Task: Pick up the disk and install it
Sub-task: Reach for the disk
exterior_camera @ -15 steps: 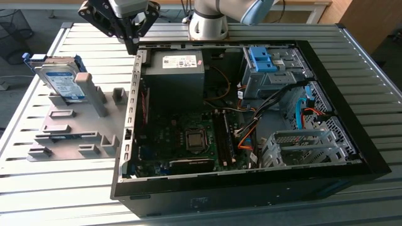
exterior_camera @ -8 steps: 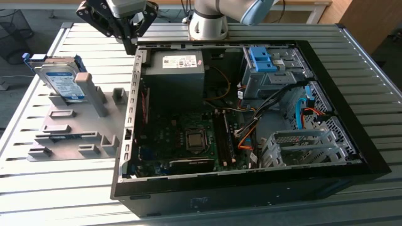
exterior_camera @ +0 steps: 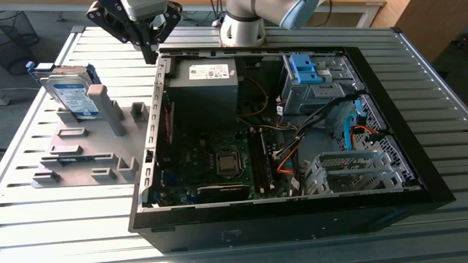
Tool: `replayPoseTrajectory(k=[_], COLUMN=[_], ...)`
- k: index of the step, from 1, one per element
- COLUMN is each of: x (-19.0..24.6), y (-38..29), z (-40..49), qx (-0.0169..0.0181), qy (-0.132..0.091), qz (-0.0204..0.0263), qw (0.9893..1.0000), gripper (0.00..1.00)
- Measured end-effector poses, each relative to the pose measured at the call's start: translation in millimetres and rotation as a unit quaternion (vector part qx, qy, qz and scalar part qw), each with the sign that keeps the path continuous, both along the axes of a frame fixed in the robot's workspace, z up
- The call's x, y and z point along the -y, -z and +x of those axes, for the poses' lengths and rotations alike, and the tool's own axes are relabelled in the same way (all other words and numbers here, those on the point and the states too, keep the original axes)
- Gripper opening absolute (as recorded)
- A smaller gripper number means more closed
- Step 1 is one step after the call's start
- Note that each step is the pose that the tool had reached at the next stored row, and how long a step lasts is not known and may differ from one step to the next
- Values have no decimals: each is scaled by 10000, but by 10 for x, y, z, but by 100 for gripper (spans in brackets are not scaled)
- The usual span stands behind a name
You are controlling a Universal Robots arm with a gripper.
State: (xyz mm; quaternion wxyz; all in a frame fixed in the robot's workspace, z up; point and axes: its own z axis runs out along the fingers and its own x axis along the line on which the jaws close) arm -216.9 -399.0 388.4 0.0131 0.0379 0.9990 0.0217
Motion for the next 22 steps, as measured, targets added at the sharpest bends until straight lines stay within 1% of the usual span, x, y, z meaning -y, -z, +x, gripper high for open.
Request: replayPoseTrajectory(k=[22], x=[0], y=[5], z=[-85], qx=[0], qy=[0], qz=[0], qw=[10000], gripper=[11])
